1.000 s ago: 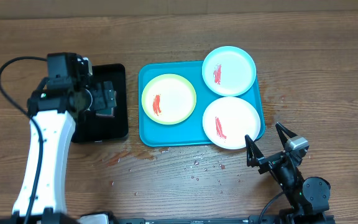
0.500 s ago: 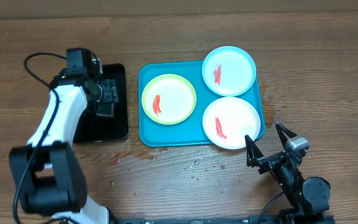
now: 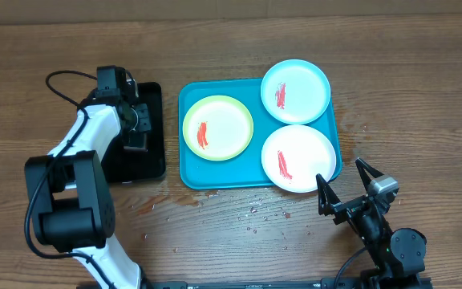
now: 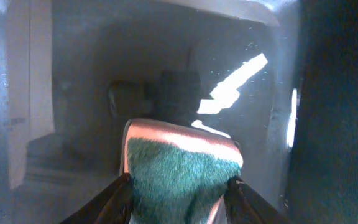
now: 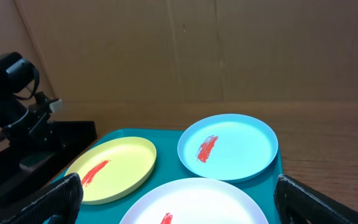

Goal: Clean dirty plates on tray and stack at the side
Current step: 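Reach the left gripper into the black tray and grasp the green sponge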

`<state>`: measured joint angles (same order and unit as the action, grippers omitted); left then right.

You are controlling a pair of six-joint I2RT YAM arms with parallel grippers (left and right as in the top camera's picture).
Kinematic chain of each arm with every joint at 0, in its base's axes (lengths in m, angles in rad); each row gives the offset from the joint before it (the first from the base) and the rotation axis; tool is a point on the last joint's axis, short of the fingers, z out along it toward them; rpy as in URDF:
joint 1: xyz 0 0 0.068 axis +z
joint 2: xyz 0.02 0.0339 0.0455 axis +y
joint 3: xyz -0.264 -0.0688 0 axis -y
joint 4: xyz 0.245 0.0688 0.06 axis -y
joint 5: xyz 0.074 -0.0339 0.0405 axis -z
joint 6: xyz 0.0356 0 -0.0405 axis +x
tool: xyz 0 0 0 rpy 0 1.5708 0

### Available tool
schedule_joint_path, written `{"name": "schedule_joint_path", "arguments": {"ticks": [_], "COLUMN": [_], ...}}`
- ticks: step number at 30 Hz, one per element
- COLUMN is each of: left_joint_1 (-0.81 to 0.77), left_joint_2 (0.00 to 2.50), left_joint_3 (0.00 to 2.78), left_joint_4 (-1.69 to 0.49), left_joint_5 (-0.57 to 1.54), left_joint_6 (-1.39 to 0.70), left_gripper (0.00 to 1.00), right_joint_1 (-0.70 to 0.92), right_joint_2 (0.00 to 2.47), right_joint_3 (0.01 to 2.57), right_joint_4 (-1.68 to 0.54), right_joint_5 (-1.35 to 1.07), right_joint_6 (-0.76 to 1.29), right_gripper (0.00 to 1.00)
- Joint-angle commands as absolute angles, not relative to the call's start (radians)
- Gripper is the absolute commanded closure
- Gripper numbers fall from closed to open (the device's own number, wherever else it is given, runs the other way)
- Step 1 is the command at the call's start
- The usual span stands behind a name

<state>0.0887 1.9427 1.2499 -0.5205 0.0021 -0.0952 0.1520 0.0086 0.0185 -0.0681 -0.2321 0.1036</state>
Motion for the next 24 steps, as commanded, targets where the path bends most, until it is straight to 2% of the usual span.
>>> {"name": "schedule_joint_path", "arguments": {"ticks": [1,5,8,12,24], "left_joint_1": [0.091,0.091,0.091,0.091,0.091], "left_joint_2": [1.984,2.004,2.017,2.019,1.959], "left_joint_3": [1.265,1.265,1.265,1.265,1.283], "left_joint_4": [-0.509,-0.504,-0.503,-0.504,-0.594], "left_joint_5": [-0.011,-0.011,-0.011,-0.011,-0.01], "left_joint_6": [-0.082,-0.082,-0.083,-0.083,-0.09], "left_gripper": [0.53,0.59,0.78,0.96,0.96], "right_joint_1": [0.158,0.158,0.158,0.158,0.158], "right_joint_2": [0.004,0.004,0.004,0.004,0.004], "right_joint_3": [0.008,0.008,0.008,0.008,0.008], "right_joint_4": [-0.062,-0.062,-0.062,-0.062,-0.062], "right_joint_5": [-0.236,-0.236,-0.236,-0.236,-0.236], "right_joint_6": [0.097,0.097,0.097,0.097,0.097], "right_gripper": [0.0,0.0,0.0,0.0,0.0]}}
